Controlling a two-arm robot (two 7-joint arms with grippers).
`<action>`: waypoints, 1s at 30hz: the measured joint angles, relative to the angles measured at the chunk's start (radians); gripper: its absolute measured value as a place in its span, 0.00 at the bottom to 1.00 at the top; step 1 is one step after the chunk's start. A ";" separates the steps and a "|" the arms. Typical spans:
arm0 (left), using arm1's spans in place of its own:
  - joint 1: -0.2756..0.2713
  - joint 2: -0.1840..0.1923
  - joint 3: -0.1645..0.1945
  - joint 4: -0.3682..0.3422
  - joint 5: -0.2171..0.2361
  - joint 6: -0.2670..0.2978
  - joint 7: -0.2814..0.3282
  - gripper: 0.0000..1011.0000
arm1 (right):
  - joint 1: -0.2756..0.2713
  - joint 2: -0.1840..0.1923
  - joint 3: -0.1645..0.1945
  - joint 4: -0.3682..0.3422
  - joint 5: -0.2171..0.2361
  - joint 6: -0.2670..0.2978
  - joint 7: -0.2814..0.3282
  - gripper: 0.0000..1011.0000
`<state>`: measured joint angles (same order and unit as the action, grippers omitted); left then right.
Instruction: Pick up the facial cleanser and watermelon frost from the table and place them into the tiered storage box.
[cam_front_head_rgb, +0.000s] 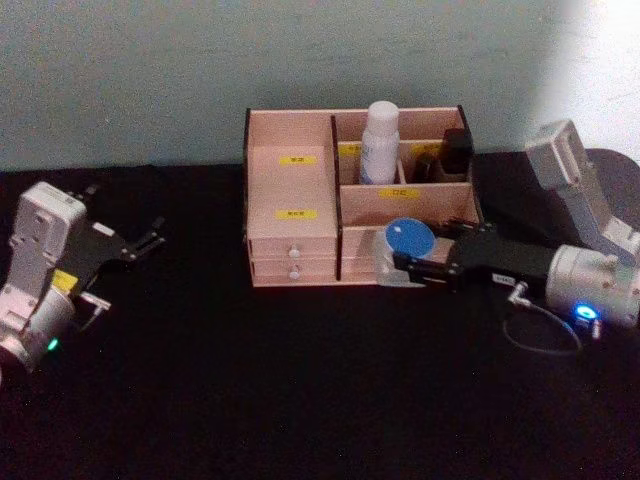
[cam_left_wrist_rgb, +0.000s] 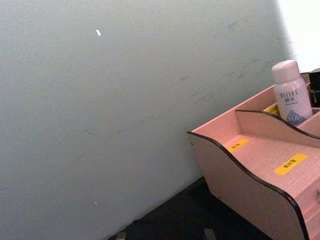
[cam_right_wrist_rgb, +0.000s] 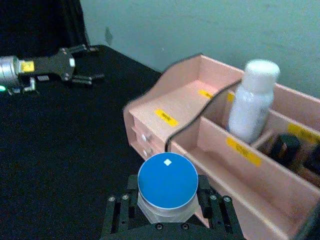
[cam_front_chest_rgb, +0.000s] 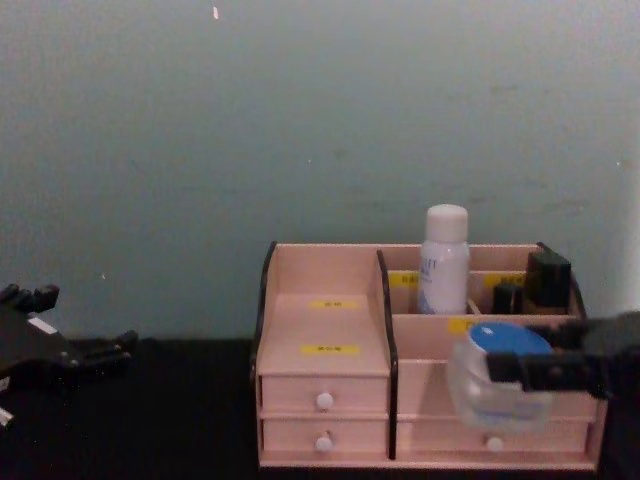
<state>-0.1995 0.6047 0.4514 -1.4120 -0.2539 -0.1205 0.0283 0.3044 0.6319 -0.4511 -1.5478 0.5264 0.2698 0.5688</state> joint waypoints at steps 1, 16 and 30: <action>0.000 0.000 0.000 0.000 0.000 0.000 0.000 0.99 | 0.010 -0.005 -0.006 0.006 0.000 0.000 0.003 0.70; 0.000 0.000 0.000 0.000 0.000 0.000 0.000 0.99 | 0.198 -0.120 -0.112 0.159 -0.012 0.003 0.043 0.70; 0.000 0.000 0.000 0.000 0.000 0.000 0.000 0.99 | 0.330 -0.240 -0.182 0.338 -0.049 -0.027 0.057 0.70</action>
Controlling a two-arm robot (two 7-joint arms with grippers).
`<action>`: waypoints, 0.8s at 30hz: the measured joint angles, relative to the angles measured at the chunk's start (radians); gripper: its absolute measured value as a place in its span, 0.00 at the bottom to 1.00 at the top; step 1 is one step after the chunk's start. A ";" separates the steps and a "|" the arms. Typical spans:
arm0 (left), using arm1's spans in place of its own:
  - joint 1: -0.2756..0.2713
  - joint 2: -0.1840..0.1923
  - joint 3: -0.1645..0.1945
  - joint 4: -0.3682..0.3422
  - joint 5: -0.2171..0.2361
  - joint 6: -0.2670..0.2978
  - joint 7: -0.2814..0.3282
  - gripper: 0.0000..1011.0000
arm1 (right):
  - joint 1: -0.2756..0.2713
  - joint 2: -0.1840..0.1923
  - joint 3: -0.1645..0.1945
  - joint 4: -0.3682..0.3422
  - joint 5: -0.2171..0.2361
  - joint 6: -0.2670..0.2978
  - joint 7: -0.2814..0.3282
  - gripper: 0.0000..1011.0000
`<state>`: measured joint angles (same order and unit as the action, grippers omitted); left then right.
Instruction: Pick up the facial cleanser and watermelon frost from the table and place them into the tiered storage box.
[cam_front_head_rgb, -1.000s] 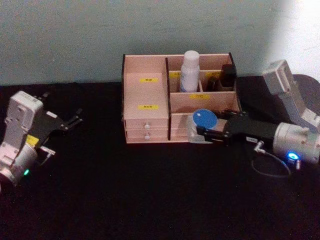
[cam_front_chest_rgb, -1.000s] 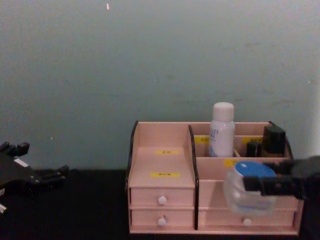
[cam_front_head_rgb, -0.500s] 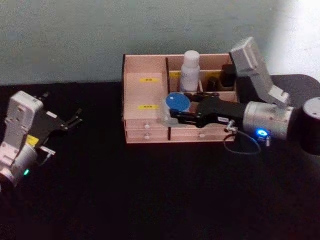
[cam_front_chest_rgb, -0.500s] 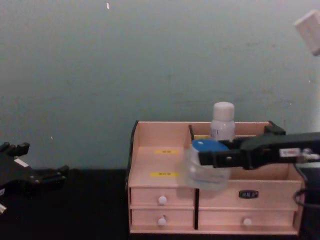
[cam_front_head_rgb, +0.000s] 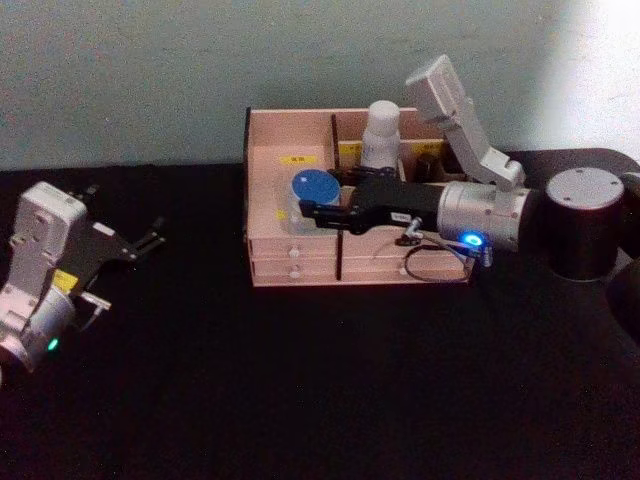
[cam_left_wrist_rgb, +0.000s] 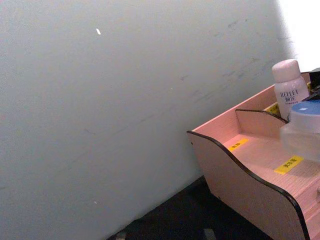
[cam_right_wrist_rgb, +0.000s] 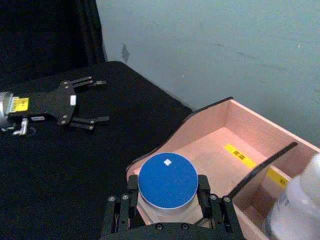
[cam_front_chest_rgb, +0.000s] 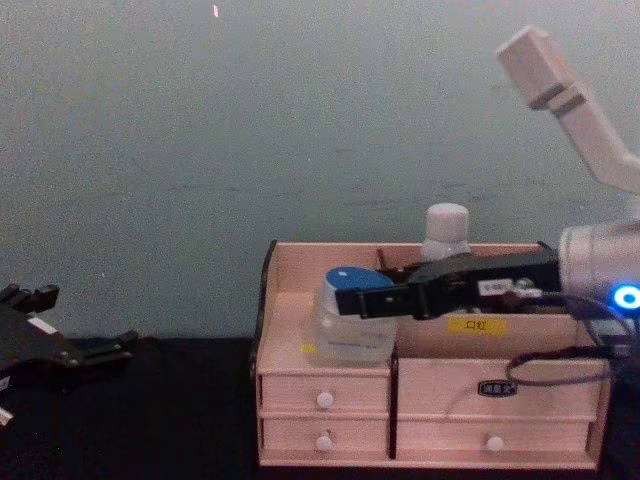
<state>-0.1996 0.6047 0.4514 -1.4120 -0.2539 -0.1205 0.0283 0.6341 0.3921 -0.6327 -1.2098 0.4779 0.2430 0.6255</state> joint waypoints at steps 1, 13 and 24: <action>0.000 0.000 0.000 0.000 0.000 0.000 0.000 0.99 | 0.011 -0.013 -0.004 0.021 -0.002 -0.003 0.003 0.70; 0.000 0.000 0.000 0.000 0.000 0.000 0.000 0.99 | 0.069 -0.072 -0.014 0.133 -0.020 -0.011 0.009 0.70; 0.000 0.000 0.000 0.000 0.000 0.000 0.000 0.99 | 0.091 -0.101 -0.001 0.183 -0.027 -0.014 0.002 0.70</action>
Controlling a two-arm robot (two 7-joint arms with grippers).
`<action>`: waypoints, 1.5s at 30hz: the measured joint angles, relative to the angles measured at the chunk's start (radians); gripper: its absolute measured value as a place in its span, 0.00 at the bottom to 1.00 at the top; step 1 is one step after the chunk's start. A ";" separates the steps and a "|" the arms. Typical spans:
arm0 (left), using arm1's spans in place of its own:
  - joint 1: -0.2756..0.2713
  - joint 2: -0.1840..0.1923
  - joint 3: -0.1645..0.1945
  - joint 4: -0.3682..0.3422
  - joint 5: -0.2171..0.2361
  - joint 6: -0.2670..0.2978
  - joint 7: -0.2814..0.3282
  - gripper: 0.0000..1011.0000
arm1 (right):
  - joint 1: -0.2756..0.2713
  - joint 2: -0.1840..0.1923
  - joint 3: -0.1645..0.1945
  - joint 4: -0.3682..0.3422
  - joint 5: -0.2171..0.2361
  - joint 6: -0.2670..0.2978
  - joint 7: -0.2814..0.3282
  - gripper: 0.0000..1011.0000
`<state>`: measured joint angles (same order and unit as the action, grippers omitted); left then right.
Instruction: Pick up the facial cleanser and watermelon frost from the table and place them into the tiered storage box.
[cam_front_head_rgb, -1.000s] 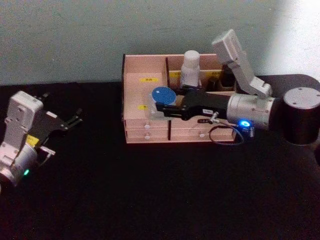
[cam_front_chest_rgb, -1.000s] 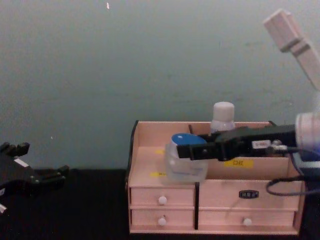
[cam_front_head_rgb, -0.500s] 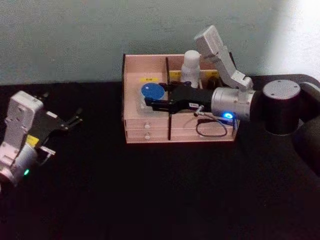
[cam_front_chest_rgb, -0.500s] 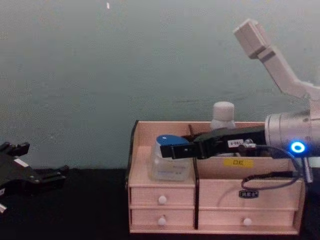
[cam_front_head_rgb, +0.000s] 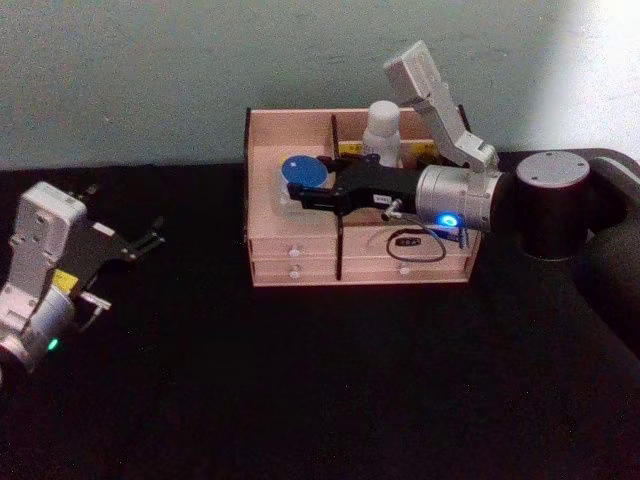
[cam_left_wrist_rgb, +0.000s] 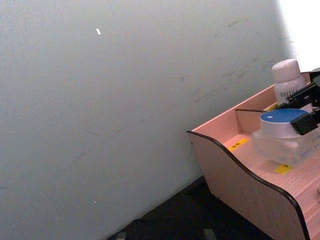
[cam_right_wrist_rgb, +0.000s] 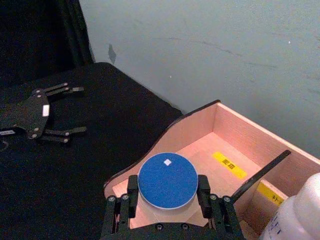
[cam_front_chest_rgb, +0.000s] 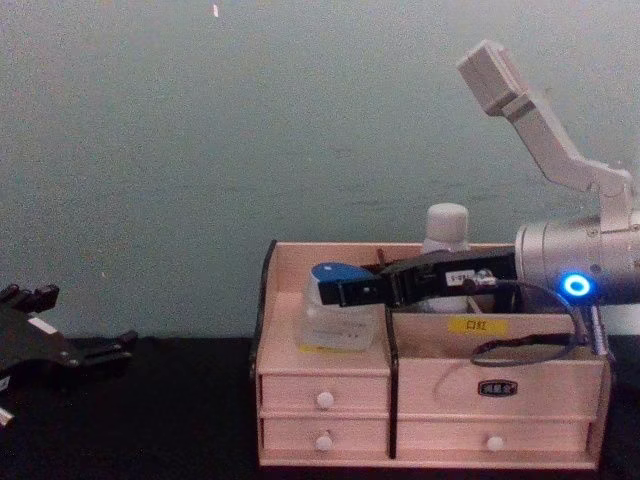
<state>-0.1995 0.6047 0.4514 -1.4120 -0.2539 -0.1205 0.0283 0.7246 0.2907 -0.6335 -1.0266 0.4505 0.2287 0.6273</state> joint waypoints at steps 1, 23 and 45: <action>0.000 0.000 0.000 0.000 0.000 0.000 0.000 0.99 | 0.000 -0.002 0.002 0.002 -0.002 -0.001 -0.003 0.70; 0.000 0.000 0.000 0.000 0.000 0.000 0.000 0.99 | 0.000 0.000 0.001 0.002 0.000 -0.001 -0.003 0.72; 0.000 0.000 0.000 0.000 0.000 0.000 0.000 0.99 | -0.006 0.003 0.004 -0.010 0.001 -0.002 -0.004 0.99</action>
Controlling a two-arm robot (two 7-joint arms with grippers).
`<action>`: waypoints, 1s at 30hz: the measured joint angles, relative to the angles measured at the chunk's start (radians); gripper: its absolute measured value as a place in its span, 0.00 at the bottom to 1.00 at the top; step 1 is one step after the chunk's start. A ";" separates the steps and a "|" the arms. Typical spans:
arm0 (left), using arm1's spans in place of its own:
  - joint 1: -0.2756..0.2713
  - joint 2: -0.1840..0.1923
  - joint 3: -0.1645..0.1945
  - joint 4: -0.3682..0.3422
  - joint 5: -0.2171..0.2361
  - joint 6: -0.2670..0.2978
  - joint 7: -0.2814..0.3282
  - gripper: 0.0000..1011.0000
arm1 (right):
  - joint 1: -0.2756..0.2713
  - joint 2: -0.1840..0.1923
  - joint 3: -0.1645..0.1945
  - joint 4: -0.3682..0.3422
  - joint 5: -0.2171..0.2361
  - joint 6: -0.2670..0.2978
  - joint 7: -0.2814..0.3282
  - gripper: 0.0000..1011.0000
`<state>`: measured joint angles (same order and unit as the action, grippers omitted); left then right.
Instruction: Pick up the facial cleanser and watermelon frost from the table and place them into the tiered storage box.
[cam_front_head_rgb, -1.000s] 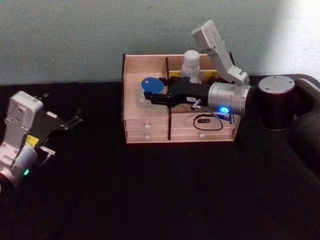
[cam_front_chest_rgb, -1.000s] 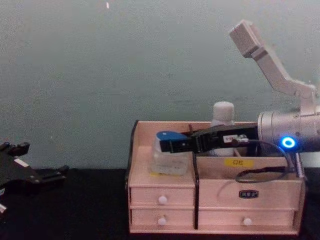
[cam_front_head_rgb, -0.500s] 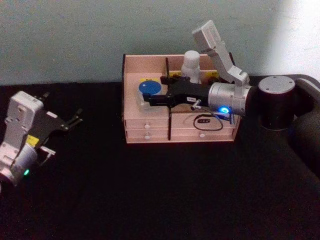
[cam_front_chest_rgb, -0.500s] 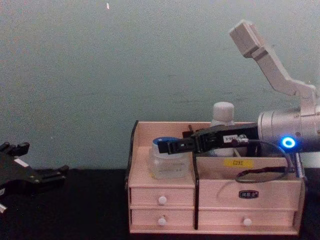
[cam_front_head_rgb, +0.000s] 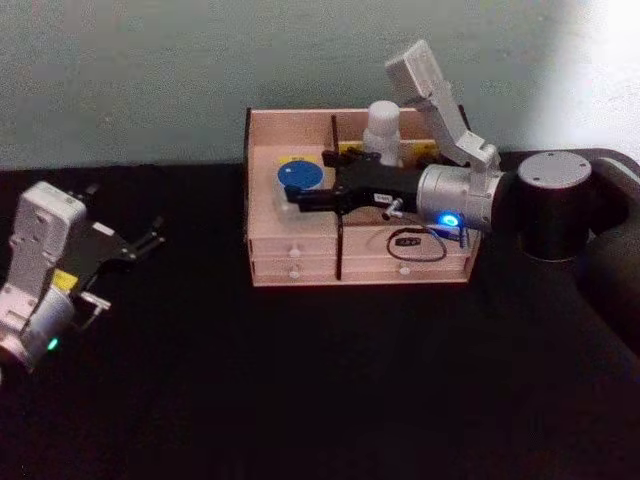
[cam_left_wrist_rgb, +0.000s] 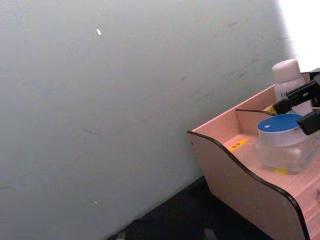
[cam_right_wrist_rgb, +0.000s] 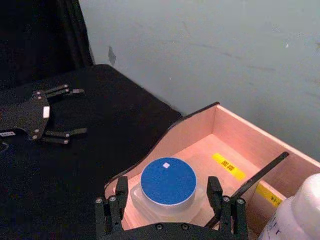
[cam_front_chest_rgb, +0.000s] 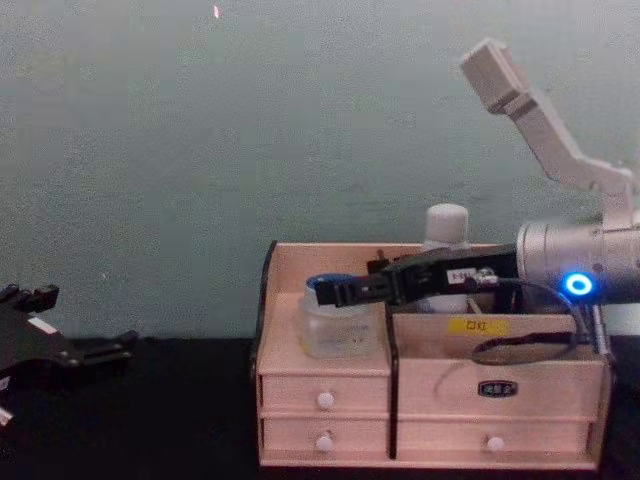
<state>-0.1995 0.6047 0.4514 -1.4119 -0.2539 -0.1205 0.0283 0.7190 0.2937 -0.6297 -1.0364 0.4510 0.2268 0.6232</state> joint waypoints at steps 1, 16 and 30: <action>0.000 0.000 0.000 0.000 0.000 0.000 0.000 0.99 | -0.009 0.006 0.006 -0.019 0.000 -0.004 -0.006 0.99; 0.000 0.000 0.000 0.000 0.000 0.000 0.000 0.99 | -0.184 0.178 0.078 -0.341 0.075 0.010 0.002 0.99; 0.000 0.000 0.000 0.000 0.000 0.000 0.000 0.99 | -0.458 0.427 0.229 -0.579 0.191 0.021 -0.114 0.99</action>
<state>-0.1995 0.6047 0.4514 -1.4119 -0.2539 -0.1205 0.0282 0.2608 0.7208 -0.4007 -1.6159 0.6417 0.2477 0.5094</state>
